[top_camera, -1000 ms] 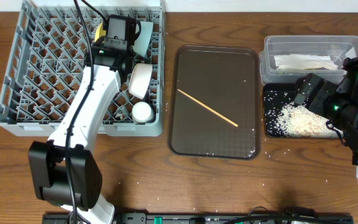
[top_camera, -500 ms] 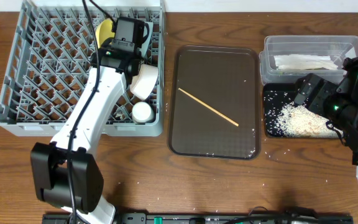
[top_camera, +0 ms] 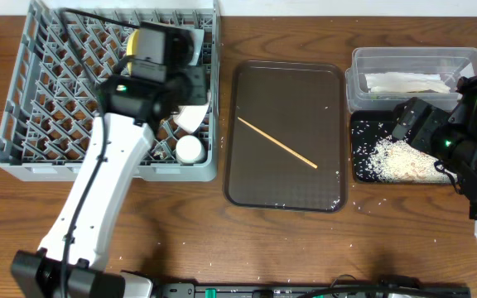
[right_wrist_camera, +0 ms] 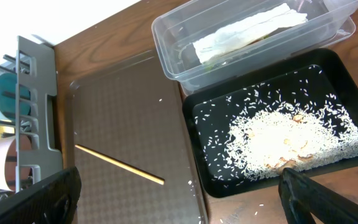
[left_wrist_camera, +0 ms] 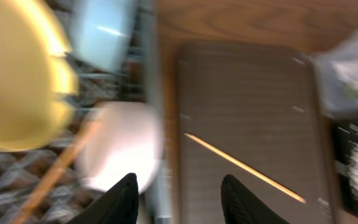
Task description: Sort waste into correct bins and load items into the dishwasher
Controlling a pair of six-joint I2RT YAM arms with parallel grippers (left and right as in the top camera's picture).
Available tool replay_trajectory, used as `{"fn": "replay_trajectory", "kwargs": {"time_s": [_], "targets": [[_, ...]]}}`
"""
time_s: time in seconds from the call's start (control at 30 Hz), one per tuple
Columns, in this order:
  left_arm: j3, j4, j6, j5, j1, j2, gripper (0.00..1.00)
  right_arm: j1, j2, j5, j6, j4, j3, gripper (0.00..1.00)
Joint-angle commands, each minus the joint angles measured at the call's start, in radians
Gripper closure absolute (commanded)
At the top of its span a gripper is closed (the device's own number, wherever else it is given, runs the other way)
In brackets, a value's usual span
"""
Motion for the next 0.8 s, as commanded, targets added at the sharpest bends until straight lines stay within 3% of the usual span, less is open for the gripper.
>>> {"fn": "replay_trajectory", "kwargs": {"time_s": [0.0, 0.17, 0.33, 0.77], "targets": [[0.006, 0.029, -0.039, 0.089, -0.076, 0.069, 0.55, -0.004, 0.002, 0.002, 0.009, -0.002, 0.006, 0.01], [0.006, 0.078, -0.184, 0.037, -0.188, 0.206, 0.53, -0.004, 0.002, 0.002, 0.009, -0.002, 0.006, 0.01], [0.006, 0.113, -0.398, -0.06, -0.26, 0.357, 0.4, -0.004, 0.002, 0.002, 0.009, -0.002, 0.006, 0.01], [0.006, 0.238, -0.653, -0.073, -0.314, 0.579, 0.41, -0.004, 0.002, 0.002, 0.009, -0.001, 0.006, 0.01]]}}
